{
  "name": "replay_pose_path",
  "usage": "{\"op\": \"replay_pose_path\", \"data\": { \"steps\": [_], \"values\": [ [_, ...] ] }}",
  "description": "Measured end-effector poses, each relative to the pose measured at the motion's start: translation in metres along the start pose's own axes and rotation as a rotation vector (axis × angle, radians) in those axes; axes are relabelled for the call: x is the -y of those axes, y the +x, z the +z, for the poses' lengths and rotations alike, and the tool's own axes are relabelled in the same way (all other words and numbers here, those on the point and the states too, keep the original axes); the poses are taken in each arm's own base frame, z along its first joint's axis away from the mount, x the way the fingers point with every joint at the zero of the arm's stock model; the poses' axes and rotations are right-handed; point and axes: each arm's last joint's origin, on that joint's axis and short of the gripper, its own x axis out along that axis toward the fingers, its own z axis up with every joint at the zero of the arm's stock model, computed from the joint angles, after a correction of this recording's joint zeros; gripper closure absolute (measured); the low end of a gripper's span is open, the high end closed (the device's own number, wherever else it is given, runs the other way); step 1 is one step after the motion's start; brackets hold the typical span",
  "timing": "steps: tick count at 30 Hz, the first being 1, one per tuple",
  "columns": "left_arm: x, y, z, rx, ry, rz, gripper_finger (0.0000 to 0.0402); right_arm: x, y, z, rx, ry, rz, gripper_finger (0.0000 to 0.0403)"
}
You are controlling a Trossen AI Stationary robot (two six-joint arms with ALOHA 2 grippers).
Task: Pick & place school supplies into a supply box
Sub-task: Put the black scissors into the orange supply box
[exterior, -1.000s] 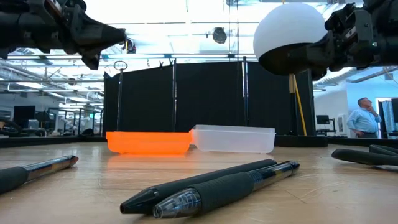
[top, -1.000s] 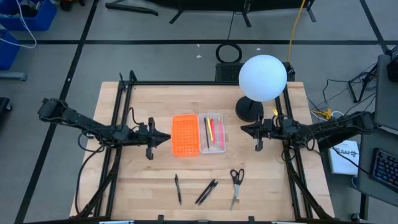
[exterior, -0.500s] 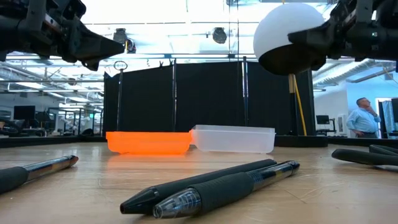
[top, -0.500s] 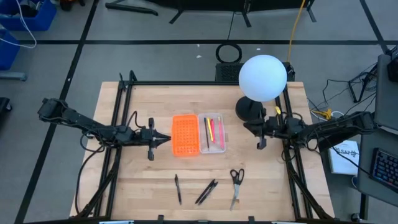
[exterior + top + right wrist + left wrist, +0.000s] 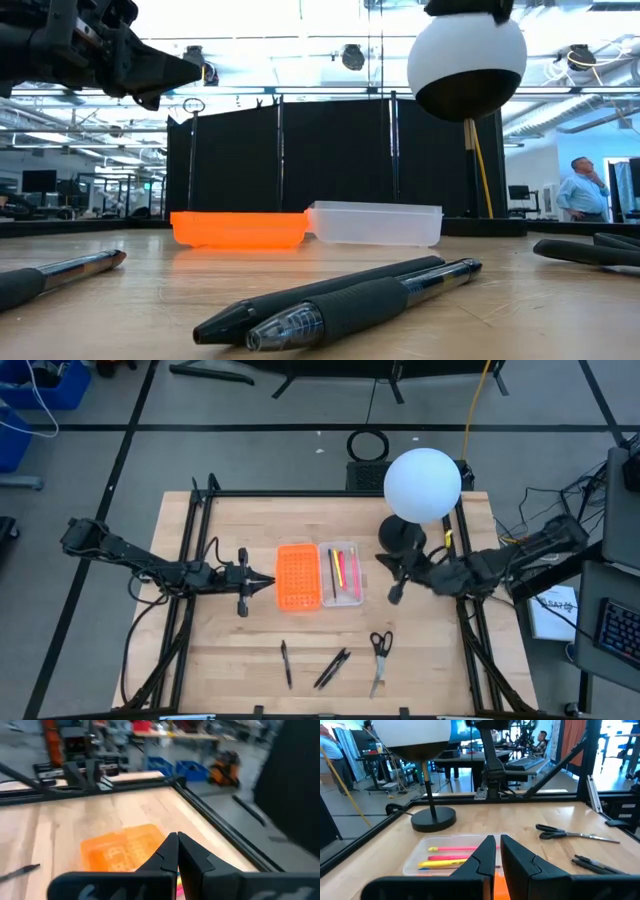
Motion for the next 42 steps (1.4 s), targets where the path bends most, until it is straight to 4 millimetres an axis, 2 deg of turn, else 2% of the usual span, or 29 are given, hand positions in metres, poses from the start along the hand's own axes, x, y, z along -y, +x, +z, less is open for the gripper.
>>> {"op": "replay_pose_path", "data": {
  "steps": [8,13,16,20,23,25,29,34,38,42],
  "values": [
    [0.0,0.0,0.003,0.035,-0.012,0.0,0.0364,-0.067,0.013,0.024,-0.248,0.135,-0.061,0.0403],
    [0.0,0.0,0.003,0.032,0.008,0.0,0.0364,-0.096,0.027,0.018,-0.521,0.308,-0.028,0.0403],
    [0.0,0.0,0.001,0.012,0.055,-0.001,0.0364,-0.101,0.029,0.003,-0.713,0.446,-0.105,0.0403],
    [0.0,0.0,-0.001,-0.007,0.096,-0.002,0.0364,-0.1,0.03,-0.023,-0.904,0.592,-0.377,0.0403],
    [0.0,0.0,-0.001,-0.009,0.102,-0.002,0.0364,-0.104,0.027,-0.04,-1.033,0.65,-0.565,0.0403],
    [0.0,0.0,-0.001,-0.008,0.109,-0.002,0.0364,-0.111,0.028,-0.051,-1.09,0.66,-0.62,0.0403],
    [0.0,0.0,0.0,0.0,0.153,-0.001,0.0364,-0.125,0.031,-0.062,-1.111,0.697,-0.624,0.0403],
    [0.0,0.0,0.002,0.016,0.146,0.001,0.0364,-0.141,0.044,-0.071,-1.088,0.692,-0.505,0.0395],
    [0.0,0.0,0.002,0.016,0.148,0.0,0.0364,-0.145,0.048,-0.07,-1.073,0.747,-0.45,0.0365],
    [0.0,0.0,0.002,0.017,0.149,0.0,0.0364,-0.145,0.048,-0.071,-1.104,0.812,-0.484,0.0315]
  ]
}}
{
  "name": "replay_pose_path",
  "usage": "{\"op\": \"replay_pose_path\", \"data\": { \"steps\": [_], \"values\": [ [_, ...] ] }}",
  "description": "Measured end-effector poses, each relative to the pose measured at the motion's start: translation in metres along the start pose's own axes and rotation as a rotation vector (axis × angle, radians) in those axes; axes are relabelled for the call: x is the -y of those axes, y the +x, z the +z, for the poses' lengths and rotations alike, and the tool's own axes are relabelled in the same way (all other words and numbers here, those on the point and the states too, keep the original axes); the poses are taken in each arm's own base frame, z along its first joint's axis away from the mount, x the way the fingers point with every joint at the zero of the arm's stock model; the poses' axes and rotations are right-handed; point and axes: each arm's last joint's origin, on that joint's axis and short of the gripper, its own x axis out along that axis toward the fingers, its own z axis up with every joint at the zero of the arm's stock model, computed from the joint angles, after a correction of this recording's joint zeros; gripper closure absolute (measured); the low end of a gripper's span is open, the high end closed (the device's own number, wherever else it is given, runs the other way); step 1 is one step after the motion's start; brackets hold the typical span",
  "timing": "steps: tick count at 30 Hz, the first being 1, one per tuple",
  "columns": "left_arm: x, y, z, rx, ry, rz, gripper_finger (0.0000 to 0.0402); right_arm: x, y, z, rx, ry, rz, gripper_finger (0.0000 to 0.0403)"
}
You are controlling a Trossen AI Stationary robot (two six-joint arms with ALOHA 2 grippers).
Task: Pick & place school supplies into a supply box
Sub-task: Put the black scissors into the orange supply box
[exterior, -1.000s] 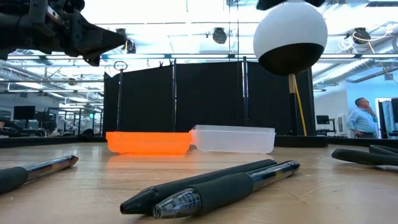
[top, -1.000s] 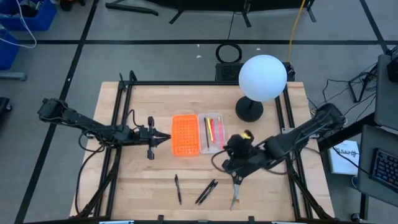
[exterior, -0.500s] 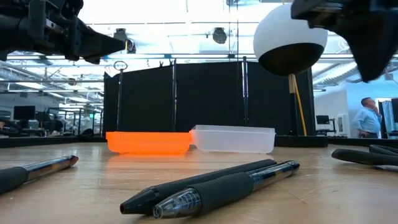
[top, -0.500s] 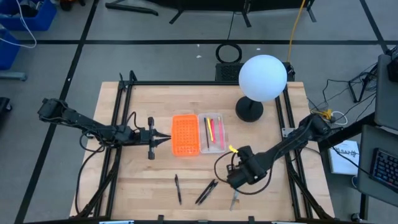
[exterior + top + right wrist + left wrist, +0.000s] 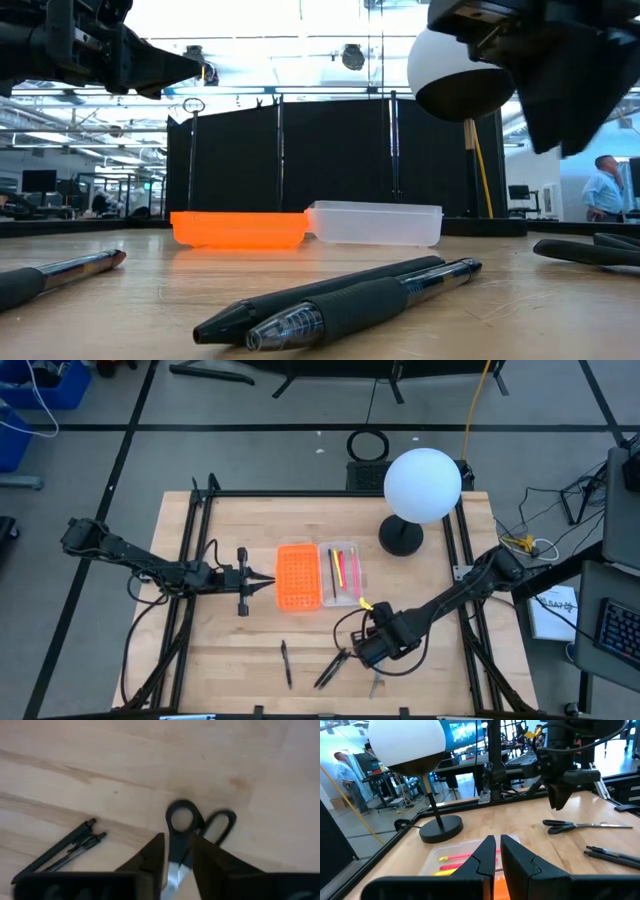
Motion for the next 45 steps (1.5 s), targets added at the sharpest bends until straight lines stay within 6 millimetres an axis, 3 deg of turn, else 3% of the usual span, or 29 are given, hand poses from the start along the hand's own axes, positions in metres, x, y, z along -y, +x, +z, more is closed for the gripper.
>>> {"op": "replay_pose_path", "data": {
  "steps": [4,8,36,45],
  "values": [
    [0.0,0.0,0.0,0.0,0.0,0.0,0.0364,0.001,0.003,0.0,-0.039,0.081,-0.014,0.0267],
    [0.0,0.0,0.0,0.0,0.0,0.0,0.0364,0.003,0.009,-0.001,-0.063,0.098,-0.024,0.0246],
    [0.0,0.0,0.002,0.015,0.041,0.004,0.0364,0.029,0.074,0.002,-0.132,0.12,0.0,0.0243],
    [0.0,0.0,0.001,0.013,0.041,0.003,0.0364,0.031,0.078,0.002,-0.148,0.12,0.01,0.0243]
  ]
}}
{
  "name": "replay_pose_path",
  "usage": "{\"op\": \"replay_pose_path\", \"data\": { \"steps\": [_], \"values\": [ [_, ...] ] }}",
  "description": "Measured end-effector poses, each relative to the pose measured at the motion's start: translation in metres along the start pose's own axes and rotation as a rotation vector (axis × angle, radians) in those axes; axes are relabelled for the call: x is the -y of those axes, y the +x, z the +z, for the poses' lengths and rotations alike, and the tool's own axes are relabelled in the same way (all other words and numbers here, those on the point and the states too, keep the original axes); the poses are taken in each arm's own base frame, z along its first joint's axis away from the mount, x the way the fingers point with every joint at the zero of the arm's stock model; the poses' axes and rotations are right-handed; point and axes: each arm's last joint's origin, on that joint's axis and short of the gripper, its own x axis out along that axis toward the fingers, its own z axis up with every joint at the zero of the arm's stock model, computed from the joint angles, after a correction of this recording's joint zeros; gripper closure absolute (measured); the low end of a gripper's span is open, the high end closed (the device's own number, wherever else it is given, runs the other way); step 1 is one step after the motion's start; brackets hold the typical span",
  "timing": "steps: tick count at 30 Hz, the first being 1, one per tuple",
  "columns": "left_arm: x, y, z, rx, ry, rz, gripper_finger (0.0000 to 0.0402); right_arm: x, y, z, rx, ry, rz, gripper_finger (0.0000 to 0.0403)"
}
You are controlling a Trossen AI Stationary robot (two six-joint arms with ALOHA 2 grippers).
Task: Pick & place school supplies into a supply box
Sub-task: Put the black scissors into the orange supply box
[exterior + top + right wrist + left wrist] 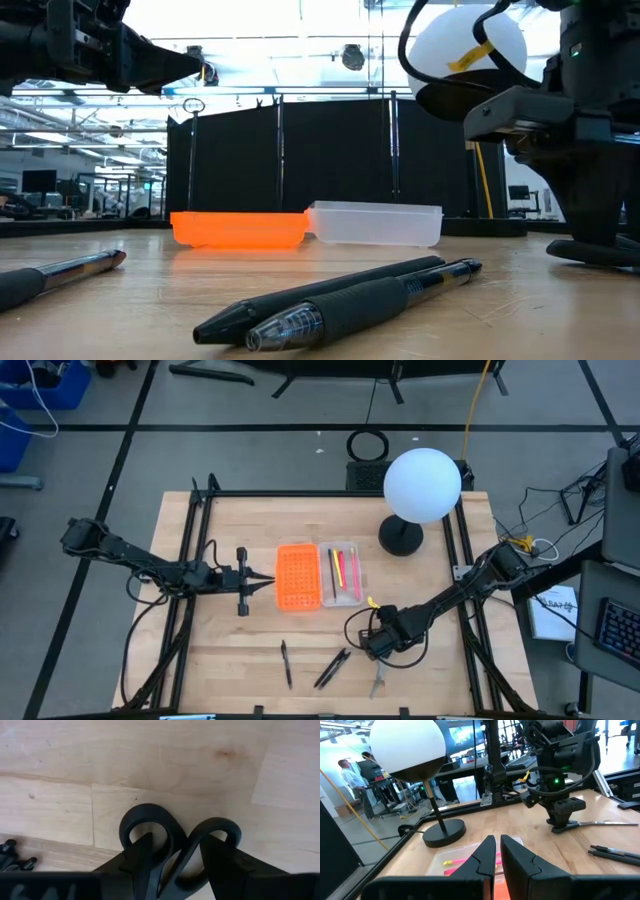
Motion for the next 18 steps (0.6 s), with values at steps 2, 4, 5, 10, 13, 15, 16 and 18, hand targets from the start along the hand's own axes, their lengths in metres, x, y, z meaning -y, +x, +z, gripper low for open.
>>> {"op": "replay_pose_path", "data": {
  "steps": [2,4,5,10,13,15,16,18],
  "values": [
    [0.0,0.0,0.0,0.0,0.0,0.0,0.0364,0.0,0.0002,0.0,-0.008,0.001,-0.003,0.0243],
    [0.0,0.0,0.0,0.0,0.001,0.0,0.0364,-0.0004,0.0004,-0.0003,-0.009,0.001,0.001,0.0243],
    [0.0,0.0,0.0001,0.001,0.005,0.0,0.0364,-0.0006,0.0004,-0.0006,-0.01,0.0,0.003,0.0243],
    [0.0002,0.0,-0.0006,-0.007,0.049,-0.002,0.0364,-0.0007,0.0004,-0.003,-0.014,-0.007,0.009,0.0243],
    [0.001,-0.0001,-0.0045,-0.046,0.067,-0.012,0.0364,-0.0009,0.0005,-0.0033,-0.022,-0.021,0.008,0.0243],
    [0.0016,-0.0002,-0.0072,-0.072,0.077,-0.019,0.0364,-0.0005,0.0006,-0.0032,-0.026,-0.045,0.001,0.0243],
    [0.0017,-0.0002,-0.0077,-0.077,0.08,-0.02,0.0364,-0.0007,0.0008,-0.0018,-0.025,-0.06,-0.002,0.0243],
    [0.0019,-0.0003,-0.0082,-0.082,0.082,-0.022,0.0364,-0.0014,0.0008,0.0013,-0.021,-0.101,-0.007,0.0243]
  ]
}}
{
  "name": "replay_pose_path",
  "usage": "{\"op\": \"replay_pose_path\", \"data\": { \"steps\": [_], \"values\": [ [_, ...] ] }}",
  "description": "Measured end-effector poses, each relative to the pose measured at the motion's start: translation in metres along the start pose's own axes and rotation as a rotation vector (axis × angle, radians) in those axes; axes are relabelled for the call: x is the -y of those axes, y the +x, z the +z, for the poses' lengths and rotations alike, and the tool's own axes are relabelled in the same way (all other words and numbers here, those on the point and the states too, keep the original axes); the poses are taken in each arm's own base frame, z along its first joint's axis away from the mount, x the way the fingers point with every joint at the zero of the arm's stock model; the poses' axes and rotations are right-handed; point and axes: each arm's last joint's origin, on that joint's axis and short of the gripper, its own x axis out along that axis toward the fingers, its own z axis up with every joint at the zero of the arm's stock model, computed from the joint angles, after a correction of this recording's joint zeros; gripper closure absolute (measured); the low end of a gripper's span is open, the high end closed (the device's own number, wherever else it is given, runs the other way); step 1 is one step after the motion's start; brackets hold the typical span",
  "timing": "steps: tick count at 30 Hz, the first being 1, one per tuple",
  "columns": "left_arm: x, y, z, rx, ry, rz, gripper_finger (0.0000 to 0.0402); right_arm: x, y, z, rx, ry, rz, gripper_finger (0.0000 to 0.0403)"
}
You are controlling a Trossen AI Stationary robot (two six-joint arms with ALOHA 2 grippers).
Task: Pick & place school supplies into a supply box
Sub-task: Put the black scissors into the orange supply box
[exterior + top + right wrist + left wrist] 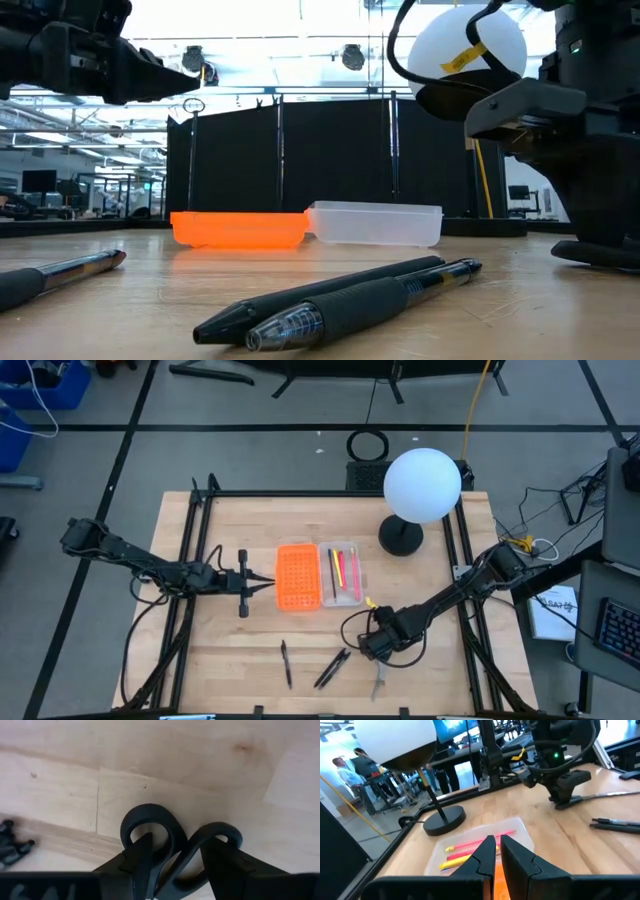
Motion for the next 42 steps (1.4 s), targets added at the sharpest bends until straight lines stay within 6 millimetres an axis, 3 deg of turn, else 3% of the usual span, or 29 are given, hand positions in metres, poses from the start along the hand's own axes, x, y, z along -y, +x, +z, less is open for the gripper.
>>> {"op": "replay_pose_path", "data": {
  "steps": [12,21,25,33,42],
  "values": [
    [-0.001,0.0,0.002,0.019,-0.007,0.006,0.0364,0.0,0.001,0.011,0.026,-0.221,-0.02,0.0249],
    [0.0,0.0,0.001,0.014,-0.056,0.002,0.0364,0.004,0.006,0.016,0.03,-0.138,-0.02,0.0356],
    [0.0,0.0,0.001,0.013,-0.025,0.002,0.0364,0.002,0.006,0.016,0.027,-0.15,-0.002,0.0364],
    [0.001,0.0,-0.002,-0.019,-0.034,-0.006,0.0364,-0.002,-0.013,0.016,0.064,-0.162,0.125,0.0364],
    [0.001,0.0,-0.002,-0.022,-0.044,-0.007,0.0364,-0.013,-0.048,0.016,0.184,-0.23,0.382,0.0364]
  ]
}}
